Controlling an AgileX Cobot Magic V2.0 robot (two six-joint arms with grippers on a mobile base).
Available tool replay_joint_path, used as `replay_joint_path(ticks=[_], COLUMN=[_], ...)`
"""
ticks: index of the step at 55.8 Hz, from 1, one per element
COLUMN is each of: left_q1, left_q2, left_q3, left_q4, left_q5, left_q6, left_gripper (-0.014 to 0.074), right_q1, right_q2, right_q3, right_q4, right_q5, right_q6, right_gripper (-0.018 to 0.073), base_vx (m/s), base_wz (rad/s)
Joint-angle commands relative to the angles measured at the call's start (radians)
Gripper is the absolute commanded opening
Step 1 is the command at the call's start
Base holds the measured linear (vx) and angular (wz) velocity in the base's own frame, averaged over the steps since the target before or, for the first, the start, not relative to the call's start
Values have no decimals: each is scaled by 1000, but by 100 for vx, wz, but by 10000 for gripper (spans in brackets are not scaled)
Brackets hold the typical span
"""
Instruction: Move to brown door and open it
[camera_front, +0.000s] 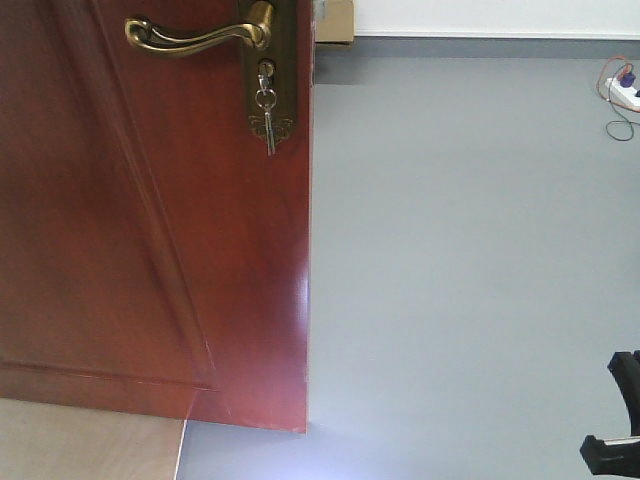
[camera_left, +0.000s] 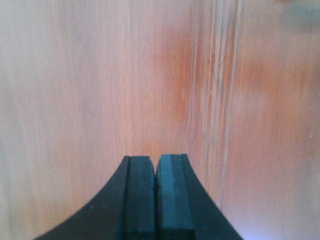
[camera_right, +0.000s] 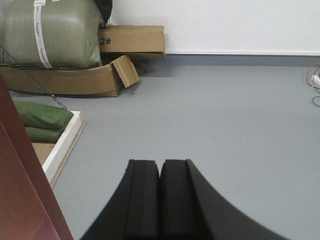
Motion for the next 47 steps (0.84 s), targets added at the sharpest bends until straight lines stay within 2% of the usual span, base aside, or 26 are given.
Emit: replay_joint_path(ticks=[1, 47], left_q1=[-5, -5], left_q2=[-14, -14], left_q3=[-18, -18], left_q4=[-7, -7], left_q5=[-81, -81], left_q6=[-7, -7], left_gripper=[67, 67], right_q1=[2, 2], right_q2=[-6, -6], right_q3=[4, 4], right_q4=[-3, -3], right_q5=[-78, -78], right_q6=[-6, -6], right_gripper=[0, 0], base_vx=[0, 0], base_wz=[0, 0])
